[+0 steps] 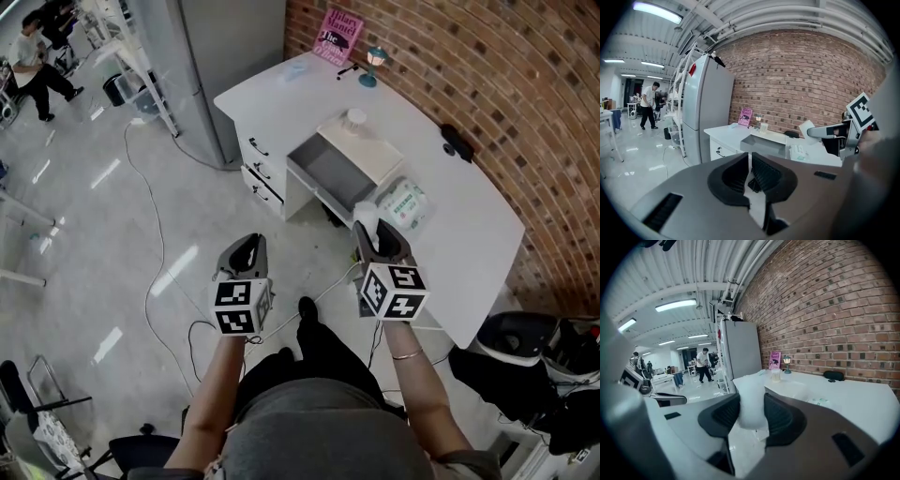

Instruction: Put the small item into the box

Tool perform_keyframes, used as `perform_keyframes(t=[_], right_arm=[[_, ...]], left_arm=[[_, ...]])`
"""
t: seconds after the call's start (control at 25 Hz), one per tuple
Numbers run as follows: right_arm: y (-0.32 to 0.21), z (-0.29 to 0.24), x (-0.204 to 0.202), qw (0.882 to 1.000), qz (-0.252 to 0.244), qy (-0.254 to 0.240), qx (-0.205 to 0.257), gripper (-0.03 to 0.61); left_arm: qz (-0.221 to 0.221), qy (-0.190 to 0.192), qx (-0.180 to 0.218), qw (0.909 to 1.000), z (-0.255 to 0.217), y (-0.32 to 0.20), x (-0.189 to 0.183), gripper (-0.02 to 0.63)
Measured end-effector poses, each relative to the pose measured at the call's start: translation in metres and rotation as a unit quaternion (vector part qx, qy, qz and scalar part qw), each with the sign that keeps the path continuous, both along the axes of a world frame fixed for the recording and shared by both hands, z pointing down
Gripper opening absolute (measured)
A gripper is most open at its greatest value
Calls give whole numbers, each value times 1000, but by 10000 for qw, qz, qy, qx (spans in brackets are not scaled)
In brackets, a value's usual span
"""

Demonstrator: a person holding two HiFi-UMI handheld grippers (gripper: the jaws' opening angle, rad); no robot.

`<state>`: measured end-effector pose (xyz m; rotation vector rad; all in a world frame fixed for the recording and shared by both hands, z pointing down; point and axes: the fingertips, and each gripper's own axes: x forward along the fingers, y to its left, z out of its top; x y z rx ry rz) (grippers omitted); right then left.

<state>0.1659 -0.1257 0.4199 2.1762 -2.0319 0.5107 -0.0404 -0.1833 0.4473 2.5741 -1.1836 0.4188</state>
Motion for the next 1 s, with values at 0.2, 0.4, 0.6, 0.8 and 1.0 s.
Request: perform_keyframes(t=[0.2, 0.4, 0.6, 0.8, 1.0], right_arm=[[-33, 6, 20, 9998, -148, 4, -91, 164], [-66, 15, 34, 9992, -312, 17, -236, 164], [-99, 22, 40, 9979, -553, 14, -330, 164], [-122, 29, 42, 9962, -751, 31, -438, 164], [-140, 36, 43, 9941, -948, 72, -526, 164]], left_arm=[[-135, -50, -59, 9999, 2, -25, 17, 38], [-296, -64, -108, 9995, 6, -46, 28, 38], [-514, -121, -147, 9985, 9, -65, 32, 38], [-725, -188, -239, 9969, 16, -78, 30, 38], [-909, -223, -313, 9951, 22, -85, 29, 38]])
